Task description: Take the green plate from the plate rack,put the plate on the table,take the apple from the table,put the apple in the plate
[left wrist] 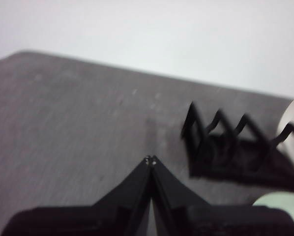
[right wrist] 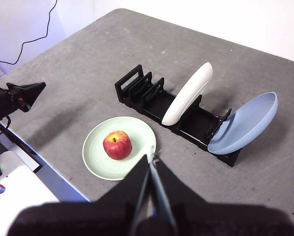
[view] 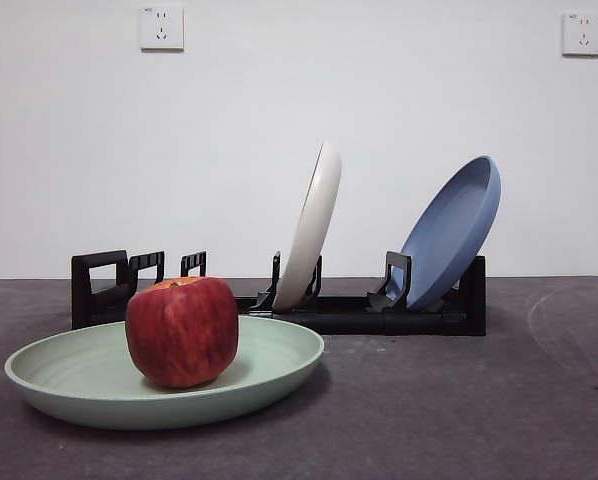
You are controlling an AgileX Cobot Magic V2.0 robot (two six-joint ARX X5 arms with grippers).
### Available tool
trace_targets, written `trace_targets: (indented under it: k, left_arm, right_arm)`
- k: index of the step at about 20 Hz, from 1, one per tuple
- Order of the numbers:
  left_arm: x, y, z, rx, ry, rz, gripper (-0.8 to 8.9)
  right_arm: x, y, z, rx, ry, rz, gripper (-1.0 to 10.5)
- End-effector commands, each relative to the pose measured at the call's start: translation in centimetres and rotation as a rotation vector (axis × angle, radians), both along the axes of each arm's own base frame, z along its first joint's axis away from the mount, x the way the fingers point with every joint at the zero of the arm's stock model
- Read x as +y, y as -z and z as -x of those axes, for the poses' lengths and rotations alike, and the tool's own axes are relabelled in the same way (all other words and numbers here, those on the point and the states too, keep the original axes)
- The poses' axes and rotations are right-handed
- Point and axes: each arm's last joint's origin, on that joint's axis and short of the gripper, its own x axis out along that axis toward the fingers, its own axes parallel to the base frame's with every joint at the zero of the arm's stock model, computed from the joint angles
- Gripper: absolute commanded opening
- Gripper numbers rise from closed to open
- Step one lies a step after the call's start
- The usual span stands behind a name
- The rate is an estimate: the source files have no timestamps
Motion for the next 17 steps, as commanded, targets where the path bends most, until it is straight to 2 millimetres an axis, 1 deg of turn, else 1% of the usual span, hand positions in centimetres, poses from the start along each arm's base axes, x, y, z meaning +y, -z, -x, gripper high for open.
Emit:
trace_targets:
  k: [1,4,7,17]
  left_arm:
    - [0.1,0.8,0.0,0.052,-0.013,-0.028,-0.03]
    - [0.1,2.1,-0.2,0.089,-0.012,-0.033,-0.03]
    - [0.1,2.2,-0.4,0.063,0.002,-0.043,-0.03]
    - [0.1,2.1,-0.4,0.062,0.003,-0.066,-0.03]
  right_arm:
    - [0.0,0.3,0.0,0.023,0.005,0.015,-0.1]
    - [0.0,0.3,0.0,0.023,0.005,0.015,-0.1]
    - [-0.1,0.3,0.1,0.022,0.005,0.014,-0.1]
    - [-0.1,0.3,0.0,0.021,0.008,0.016,-0.1]
